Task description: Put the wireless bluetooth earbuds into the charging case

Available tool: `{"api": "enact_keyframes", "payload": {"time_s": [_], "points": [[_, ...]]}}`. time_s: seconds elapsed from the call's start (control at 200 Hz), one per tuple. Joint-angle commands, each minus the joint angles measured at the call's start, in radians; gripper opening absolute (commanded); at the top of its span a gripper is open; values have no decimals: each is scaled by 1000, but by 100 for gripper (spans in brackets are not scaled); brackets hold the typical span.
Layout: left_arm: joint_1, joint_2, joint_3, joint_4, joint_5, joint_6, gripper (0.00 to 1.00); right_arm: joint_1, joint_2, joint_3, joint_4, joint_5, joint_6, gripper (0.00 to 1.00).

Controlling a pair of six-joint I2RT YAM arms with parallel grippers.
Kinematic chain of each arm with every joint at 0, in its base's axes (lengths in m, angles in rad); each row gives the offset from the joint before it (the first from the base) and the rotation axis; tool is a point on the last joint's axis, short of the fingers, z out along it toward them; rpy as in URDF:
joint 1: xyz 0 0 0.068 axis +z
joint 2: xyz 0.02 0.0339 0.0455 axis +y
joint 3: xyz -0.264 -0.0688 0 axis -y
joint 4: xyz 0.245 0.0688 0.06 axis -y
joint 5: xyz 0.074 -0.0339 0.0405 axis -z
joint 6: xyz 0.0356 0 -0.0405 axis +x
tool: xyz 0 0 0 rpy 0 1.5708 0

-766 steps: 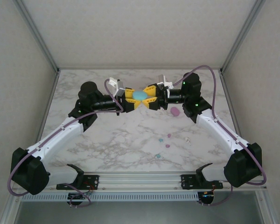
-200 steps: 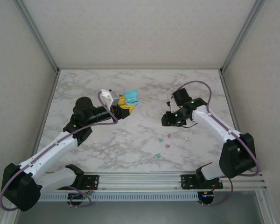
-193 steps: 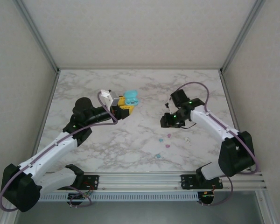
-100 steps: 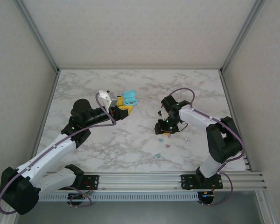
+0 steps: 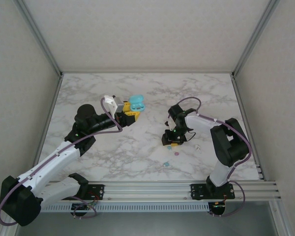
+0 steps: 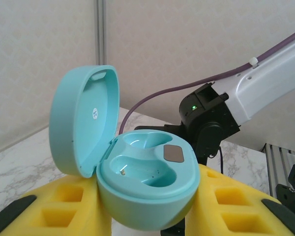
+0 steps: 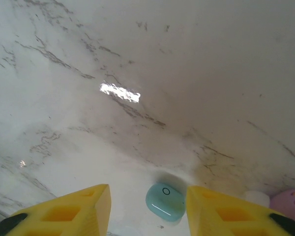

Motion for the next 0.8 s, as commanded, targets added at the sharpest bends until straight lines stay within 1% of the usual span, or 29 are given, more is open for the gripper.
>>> {"api": "enact_keyframes", "payload": {"time_s": [0.0, 0.16, 0.285, 0.556, 0.791], "points": [[-7, -6, 6, 8, -9, -8, 20, 13, 15, -17, -9, -12, -18, 45], [-7, -5, 8, 7, -8, -8, 20, 15, 20, -29, -15, -14, -26, 45], [-8, 0, 9, 7, -8, -8, 19, 20, 18, -34, 0, -65, -28, 45], [-7, 4, 10, 5, -8, -7, 20, 26, -14, -31, -3, -97, -28, 40], [-7, 1, 11, -4, -12, -2, 20, 35, -27, -28, -26, -119, -23, 39]]}}
